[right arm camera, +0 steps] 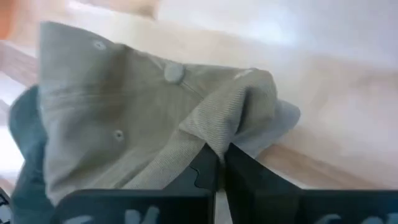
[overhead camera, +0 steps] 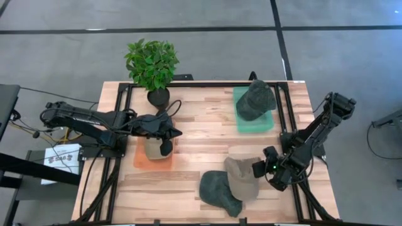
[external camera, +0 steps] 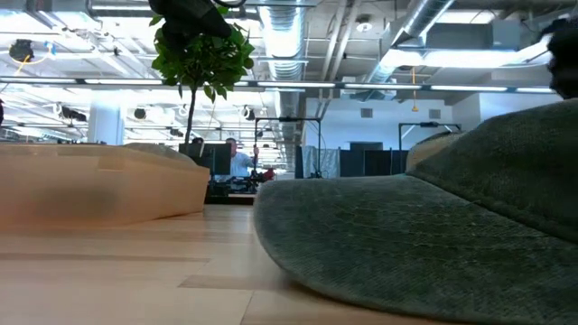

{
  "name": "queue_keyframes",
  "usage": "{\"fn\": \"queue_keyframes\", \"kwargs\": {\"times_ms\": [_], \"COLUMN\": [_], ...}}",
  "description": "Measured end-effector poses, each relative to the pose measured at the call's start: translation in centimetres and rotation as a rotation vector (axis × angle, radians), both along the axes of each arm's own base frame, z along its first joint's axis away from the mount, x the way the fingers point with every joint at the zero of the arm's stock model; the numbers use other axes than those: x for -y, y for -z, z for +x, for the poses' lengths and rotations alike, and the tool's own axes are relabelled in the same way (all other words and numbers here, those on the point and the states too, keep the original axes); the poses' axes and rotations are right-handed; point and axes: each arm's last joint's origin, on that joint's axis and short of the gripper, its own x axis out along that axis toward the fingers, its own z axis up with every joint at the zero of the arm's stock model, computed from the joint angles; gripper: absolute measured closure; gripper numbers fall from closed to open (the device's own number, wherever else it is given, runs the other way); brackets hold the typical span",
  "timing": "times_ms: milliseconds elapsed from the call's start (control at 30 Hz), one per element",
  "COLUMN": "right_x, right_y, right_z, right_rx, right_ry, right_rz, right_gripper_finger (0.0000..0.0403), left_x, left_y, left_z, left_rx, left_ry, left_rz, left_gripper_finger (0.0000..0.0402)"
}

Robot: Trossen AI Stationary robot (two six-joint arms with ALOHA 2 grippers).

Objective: Pick & Place hat
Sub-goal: Put the brown cap into the orange bin

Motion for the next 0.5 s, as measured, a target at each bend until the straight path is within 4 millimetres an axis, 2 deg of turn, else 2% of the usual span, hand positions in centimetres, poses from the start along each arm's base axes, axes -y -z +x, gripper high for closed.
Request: {"fn": "queue_keyframes", "kwargs": {"times_ms": [133,367,500], "right_x": [-0.2,0.1,0.5], "right_y": [-2.8,-8.8,-11.6], "right_z": [0.9,2.8,4.0], "right_rx": [0.013,0.075,0.129], "right_ry": [-0.064,-0.134,-0.180], "right_rz": [-0.121,-0.304,-0.396], "right_gripper_finger": [0.0395,0.0399,0.0396], "left_x": [0.0,0.0,0.0], "left_y": [0.0,0.0,0.0], "left_z": [0.0,0.0,0.0], "left_rx": [0.003,0.011,0.011], "left_ry": [-0.009,-0.032,-0.026], "left_rz": [-0.014,-0.048,-0.069], "left_gripper_finger": [0.0401,0.0401,0.0384]}}
